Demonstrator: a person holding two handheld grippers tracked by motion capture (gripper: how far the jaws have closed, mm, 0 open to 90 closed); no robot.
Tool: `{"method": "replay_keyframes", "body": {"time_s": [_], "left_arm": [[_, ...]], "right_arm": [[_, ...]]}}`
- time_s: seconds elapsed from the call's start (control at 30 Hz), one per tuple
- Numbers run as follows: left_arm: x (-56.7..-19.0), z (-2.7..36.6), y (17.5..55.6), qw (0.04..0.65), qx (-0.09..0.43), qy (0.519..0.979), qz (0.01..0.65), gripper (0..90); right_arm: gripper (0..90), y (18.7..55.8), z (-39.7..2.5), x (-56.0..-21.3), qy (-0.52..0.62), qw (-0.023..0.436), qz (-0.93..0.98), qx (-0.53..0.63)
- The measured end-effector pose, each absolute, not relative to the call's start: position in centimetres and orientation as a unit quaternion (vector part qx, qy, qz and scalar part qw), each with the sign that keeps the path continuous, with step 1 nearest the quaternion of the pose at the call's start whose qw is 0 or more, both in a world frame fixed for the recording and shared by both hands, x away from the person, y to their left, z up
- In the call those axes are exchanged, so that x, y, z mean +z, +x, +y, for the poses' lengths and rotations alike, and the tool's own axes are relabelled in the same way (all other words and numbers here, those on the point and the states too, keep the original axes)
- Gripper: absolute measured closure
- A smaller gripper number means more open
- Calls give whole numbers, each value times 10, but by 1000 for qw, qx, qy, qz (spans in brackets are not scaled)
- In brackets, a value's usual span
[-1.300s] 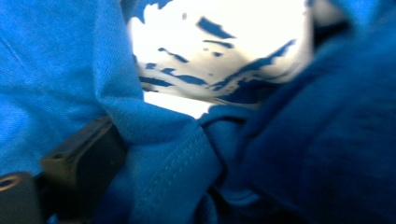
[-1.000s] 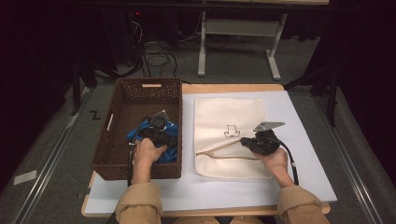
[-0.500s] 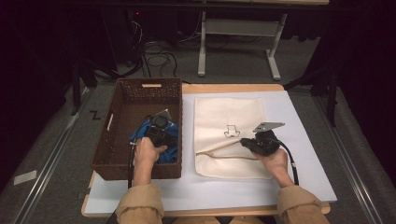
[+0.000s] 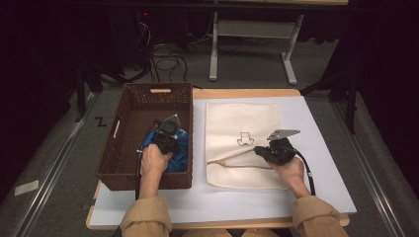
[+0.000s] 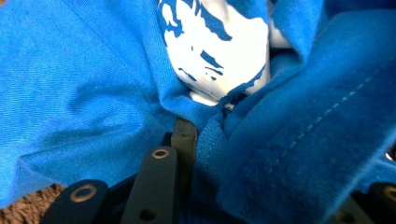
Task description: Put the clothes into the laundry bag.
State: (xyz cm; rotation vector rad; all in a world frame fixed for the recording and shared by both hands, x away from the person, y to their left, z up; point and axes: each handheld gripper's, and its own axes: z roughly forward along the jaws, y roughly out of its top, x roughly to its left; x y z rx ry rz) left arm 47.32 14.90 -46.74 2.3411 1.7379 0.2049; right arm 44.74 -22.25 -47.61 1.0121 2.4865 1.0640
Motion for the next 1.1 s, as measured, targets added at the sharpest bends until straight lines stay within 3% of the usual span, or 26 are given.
{"method": "replay_keyframes", "body": {"time_s": [0.4, 1.1], "left_arm": [[-448, 154, 468, 136, 96, 786, 595, 760], [-393, 169, 447, 195, 134, 776, 584, 765]], "right_arm": [[869, 448, -225, -474, 351, 120, 851, 372], [872, 450, -225, -472, 348, 117, 848, 382]]}}
